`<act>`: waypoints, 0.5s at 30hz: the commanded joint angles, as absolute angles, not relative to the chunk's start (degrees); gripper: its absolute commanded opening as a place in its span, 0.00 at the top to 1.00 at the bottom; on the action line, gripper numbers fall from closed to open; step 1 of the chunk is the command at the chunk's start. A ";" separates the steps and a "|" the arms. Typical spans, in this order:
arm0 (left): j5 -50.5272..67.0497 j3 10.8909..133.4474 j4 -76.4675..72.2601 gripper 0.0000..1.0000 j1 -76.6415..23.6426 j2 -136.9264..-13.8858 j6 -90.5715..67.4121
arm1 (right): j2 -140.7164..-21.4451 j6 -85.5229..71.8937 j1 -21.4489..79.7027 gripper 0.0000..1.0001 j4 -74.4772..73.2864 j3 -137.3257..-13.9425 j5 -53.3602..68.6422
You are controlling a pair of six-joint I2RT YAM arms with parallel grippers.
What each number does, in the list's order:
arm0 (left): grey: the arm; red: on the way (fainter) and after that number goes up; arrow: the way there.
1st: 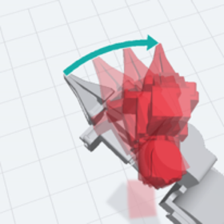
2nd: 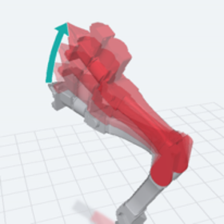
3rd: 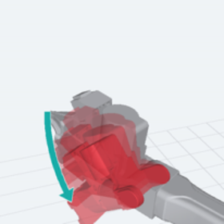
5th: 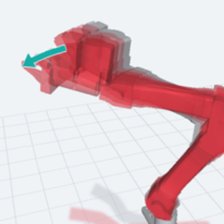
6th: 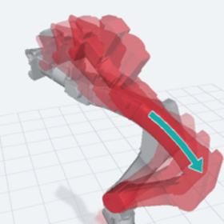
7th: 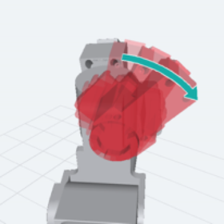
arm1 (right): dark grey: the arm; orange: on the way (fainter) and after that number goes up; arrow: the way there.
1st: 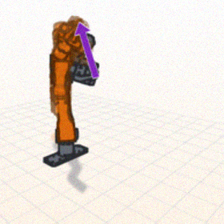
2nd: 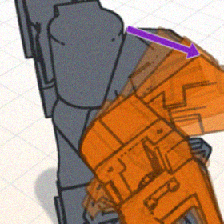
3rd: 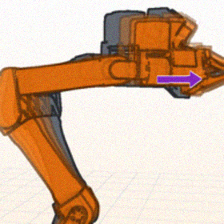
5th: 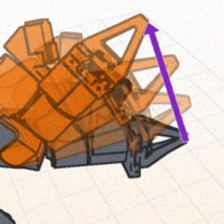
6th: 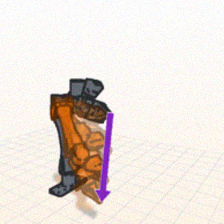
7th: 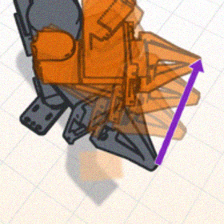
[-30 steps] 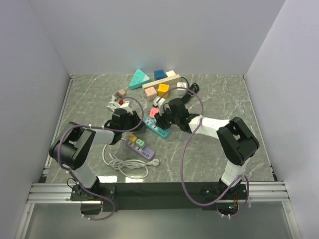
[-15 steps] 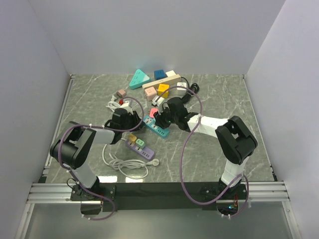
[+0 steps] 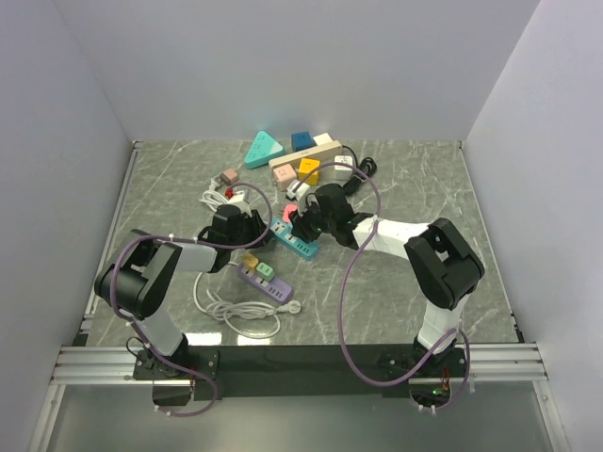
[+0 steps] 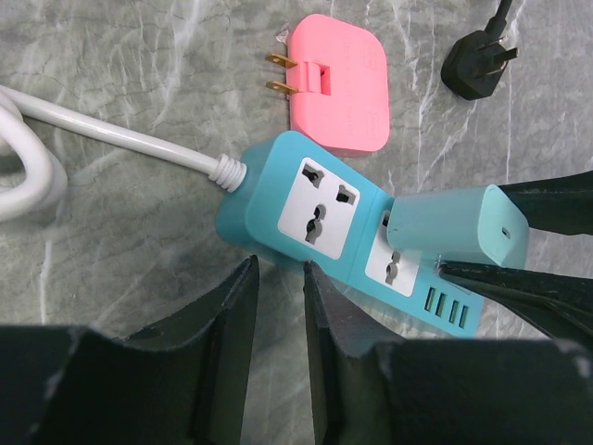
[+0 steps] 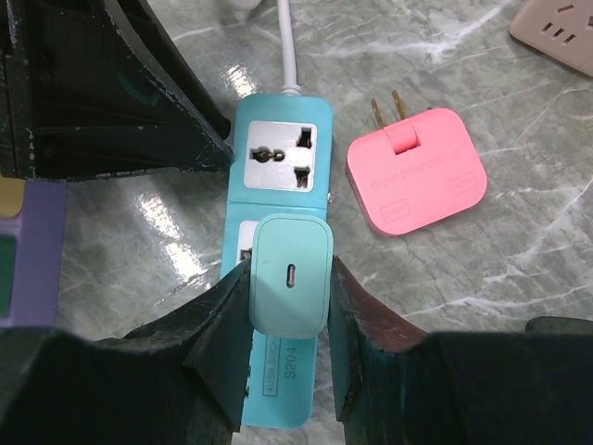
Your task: Insert the plug
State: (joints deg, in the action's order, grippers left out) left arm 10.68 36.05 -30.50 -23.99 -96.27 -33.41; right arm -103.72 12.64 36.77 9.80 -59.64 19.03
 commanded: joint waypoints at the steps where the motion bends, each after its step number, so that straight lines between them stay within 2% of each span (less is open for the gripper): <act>1: 10.81 37.79 -30.85 0.68 -24.26 -96.06 -31.91 | -106.53 11.69 37.88 1.00 5.62 -57.04 18.55; 15: 11.25 38.41 -30.76 0.68 -24.26 -97.12 -31.64 | -108.10 11.43 38.85 1.00 1.06 -58.71 17.40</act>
